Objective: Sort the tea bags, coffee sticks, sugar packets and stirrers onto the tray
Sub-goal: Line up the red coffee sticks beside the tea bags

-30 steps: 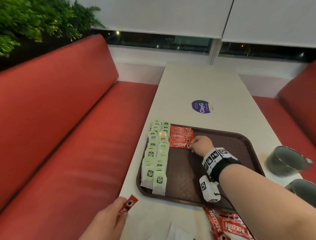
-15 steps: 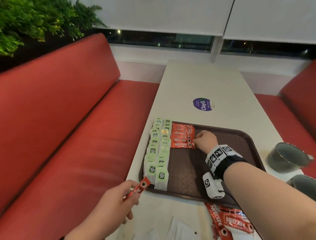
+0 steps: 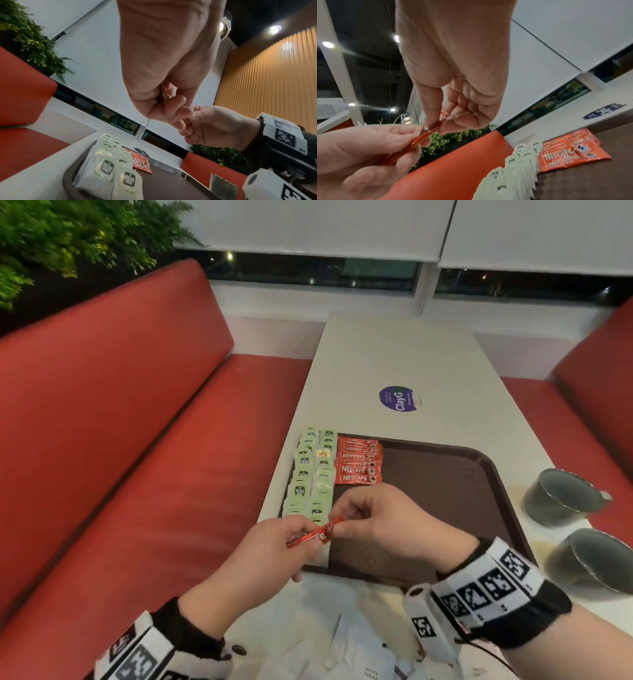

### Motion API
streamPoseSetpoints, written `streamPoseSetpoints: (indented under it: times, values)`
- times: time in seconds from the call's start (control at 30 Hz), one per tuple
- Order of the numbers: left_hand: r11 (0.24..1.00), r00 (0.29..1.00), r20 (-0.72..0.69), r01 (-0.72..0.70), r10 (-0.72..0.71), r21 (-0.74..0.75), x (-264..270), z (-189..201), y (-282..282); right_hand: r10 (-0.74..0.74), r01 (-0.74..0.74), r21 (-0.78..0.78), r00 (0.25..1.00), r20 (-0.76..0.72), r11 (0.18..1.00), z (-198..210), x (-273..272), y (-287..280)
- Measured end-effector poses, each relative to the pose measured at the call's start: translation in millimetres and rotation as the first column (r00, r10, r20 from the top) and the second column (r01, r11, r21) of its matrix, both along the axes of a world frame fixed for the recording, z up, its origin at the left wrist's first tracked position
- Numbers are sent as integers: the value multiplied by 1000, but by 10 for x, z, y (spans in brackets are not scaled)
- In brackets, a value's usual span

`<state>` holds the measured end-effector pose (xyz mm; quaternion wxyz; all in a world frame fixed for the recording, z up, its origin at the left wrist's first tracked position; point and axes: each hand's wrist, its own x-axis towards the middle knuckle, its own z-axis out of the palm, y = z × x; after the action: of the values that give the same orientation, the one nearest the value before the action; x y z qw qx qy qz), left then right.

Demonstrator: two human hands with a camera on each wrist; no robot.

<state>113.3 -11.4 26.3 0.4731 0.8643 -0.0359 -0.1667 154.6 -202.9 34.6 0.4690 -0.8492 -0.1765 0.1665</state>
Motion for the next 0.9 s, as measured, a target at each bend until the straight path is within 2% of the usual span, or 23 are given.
streamPoseSetpoints:
  times: [0.13,0.2,0.3,0.4,0.57,0.77,0.9]
  values:
    - [998,997,37,-60,61,-24,11,-49,-23,-46,46,-45,999,-5,998,-67,32,-141]
    - [995,993,75,-97,95,19,-13,-66,36,-183,182,-23,983,-20,983,-137,162,-310]
    - [990,988,68,-137,136,15,-69,-109,141,-448,449,12,893,-38,894,-352,467,-558]
    - [987,986,43,-162,162,-1,-135,-185,235,-560,556,-71,824,-87,828,-569,757,-688]
    - [987,987,11,-158,158,-3,-221,-307,336,-579,534,-235,788,-209,812,-825,1064,-685]
    - [988,989,-19,-146,147,41,-274,-428,462,-587,504,-362,792,-167,784,-859,1252,-581]
    - [984,984,-33,-174,176,38,-283,-459,515,-552,437,-476,824,-127,763,-864,1305,-552]
